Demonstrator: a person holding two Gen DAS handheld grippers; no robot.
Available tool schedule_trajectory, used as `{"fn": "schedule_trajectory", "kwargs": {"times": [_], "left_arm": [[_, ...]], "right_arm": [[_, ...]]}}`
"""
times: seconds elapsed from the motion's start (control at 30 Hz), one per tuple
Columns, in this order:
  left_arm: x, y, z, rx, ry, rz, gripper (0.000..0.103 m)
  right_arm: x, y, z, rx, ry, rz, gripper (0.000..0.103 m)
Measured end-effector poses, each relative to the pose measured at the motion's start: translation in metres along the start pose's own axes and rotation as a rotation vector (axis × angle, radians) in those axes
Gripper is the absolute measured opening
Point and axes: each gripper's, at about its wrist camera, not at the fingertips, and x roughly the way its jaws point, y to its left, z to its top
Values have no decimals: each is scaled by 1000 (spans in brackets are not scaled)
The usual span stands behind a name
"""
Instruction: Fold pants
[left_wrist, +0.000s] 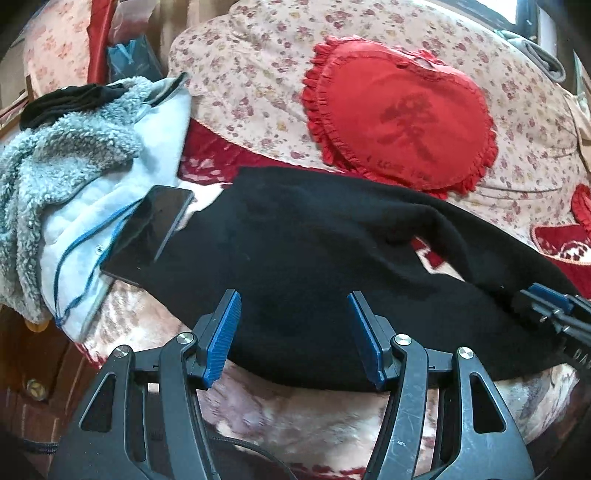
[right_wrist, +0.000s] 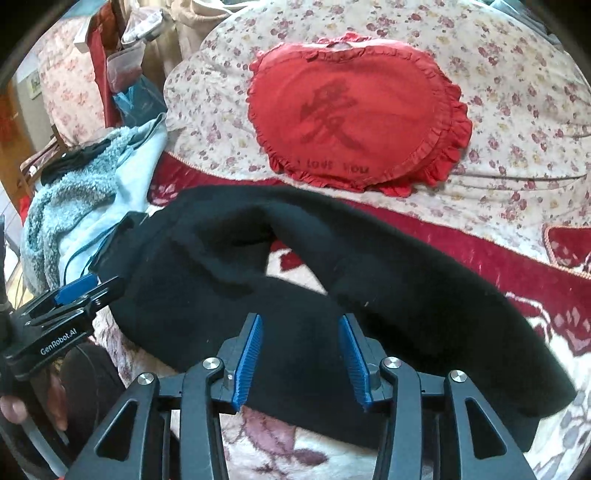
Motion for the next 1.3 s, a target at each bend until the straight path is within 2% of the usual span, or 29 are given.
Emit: {"fn": "schedule_trajectory", "kwargs": {"times": [0.23,0.67,0.93,1.13,1.3], "left_arm": [[13,8,12,-9,11,21,59],[29,0,26,5,7,-5,59],[55,9,34,27,86,6,59],[67,14,33,2,120,11,59],[59,12,36,27,130,-43,59]], "right_arm": [[10,-4,21,1,4,13,44],[29,6,32,-39,31,27,44],[38,8,59,-42,8,39,44],[46,15,60,-46,16,63,44],[48,11,64,-41,12,59,44]]}}
